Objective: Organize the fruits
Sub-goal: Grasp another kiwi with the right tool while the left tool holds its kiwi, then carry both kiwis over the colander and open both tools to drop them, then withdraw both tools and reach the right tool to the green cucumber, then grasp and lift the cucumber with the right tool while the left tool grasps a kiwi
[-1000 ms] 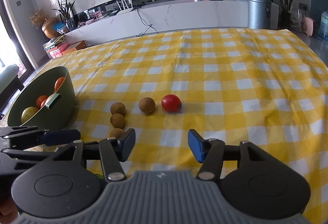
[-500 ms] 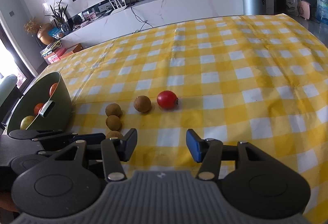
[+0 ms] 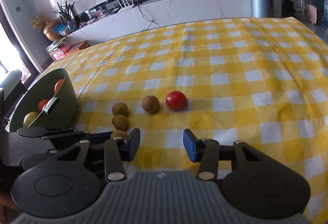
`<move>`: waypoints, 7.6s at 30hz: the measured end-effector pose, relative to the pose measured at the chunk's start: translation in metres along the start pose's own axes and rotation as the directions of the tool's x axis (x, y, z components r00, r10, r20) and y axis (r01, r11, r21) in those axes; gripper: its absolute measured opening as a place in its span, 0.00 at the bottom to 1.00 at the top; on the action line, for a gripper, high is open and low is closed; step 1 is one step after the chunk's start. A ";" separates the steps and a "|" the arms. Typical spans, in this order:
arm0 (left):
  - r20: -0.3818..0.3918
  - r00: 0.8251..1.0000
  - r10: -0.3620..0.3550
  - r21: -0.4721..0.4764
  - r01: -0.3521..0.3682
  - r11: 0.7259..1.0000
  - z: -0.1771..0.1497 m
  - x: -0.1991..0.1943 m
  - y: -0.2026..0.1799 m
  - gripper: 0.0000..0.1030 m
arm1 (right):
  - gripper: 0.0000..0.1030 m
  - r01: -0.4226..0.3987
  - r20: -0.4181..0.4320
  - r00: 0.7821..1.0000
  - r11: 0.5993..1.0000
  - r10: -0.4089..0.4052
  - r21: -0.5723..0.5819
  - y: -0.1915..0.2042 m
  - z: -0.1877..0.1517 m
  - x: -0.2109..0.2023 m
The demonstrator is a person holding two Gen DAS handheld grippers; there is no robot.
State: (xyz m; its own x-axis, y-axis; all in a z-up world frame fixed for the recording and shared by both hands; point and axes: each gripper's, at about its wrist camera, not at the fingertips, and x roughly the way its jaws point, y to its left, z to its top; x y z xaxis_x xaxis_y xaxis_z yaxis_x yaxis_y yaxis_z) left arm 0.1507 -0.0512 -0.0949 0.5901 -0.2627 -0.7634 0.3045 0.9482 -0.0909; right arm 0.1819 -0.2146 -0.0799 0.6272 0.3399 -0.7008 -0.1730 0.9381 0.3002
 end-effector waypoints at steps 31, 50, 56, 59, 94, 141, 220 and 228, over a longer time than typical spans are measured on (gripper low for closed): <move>0.071 0.994 0.083 -0.126 -0.074 0.989 -0.001 -0.083 0.045 0.30 | 0.24 -0.054 -0.050 0.998 0.945 0.040 -0.322 0.071 0.007 0.066; 0.156 0.982 0.109 -0.185 -0.080 0.980 0.004 -0.109 0.071 0.30 | 0.18 -0.027 0.060 0.997 0.931 0.053 -0.364 0.085 0.000 0.019; 0.177 0.976 0.126 -0.224 -0.085 0.971 0.005 -0.118 0.087 0.30 | 0.18 -0.081 0.085 0.989 0.928 0.119 -0.364 0.102 0.008 -0.003; 0.187 0.973 0.135 -0.241 -0.088 0.966 0.006 -0.122 0.096 0.30 | 0.18 -0.113 0.092 0.983 0.916 0.160 -0.385 0.118 0.014 -0.010; 0.156 0.978 0.136 -0.492 -0.043 0.870 -0.003 -0.084 0.227 0.30 | 0.18 -0.210 -0.109 0.977 0.749 0.183 -0.629 0.244 0.051 0.086; 0.278 0.914 0.297 -0.221 -0.240 0.945 0.001 -0.127 0.142 0.67 | 0.63 -0.091 0.011 0.993 0.808 0.119 -0.581 0.198 0.036 0.026; 0.078 0.988 0.135 0.079 -0.141 0.987 0.008 -0.018 -0.005 0.49 | 0.36 -0.108 -0.083 0.992 0.976 0.094 -0.191 -0.020 0.031 0.009; 0.071 0.991 0.117 -0.002 -0.117 0.993 0.016 0.004 0.011 0.48 | 0.36 -0.116 -0.060 0.992 0.986 0.109 -0.122 -0.031 0.038 0.014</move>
State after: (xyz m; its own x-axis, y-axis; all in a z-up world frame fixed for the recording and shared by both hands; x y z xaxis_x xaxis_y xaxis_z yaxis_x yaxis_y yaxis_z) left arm 0.1684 -0.0448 -0.0888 0.6734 -0.1621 -0.7213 0.2318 0.9728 -0.0022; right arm 0.2253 -0.2419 -0.0743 0.5579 0.4438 -0.7013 -0.3361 0.8934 0.2980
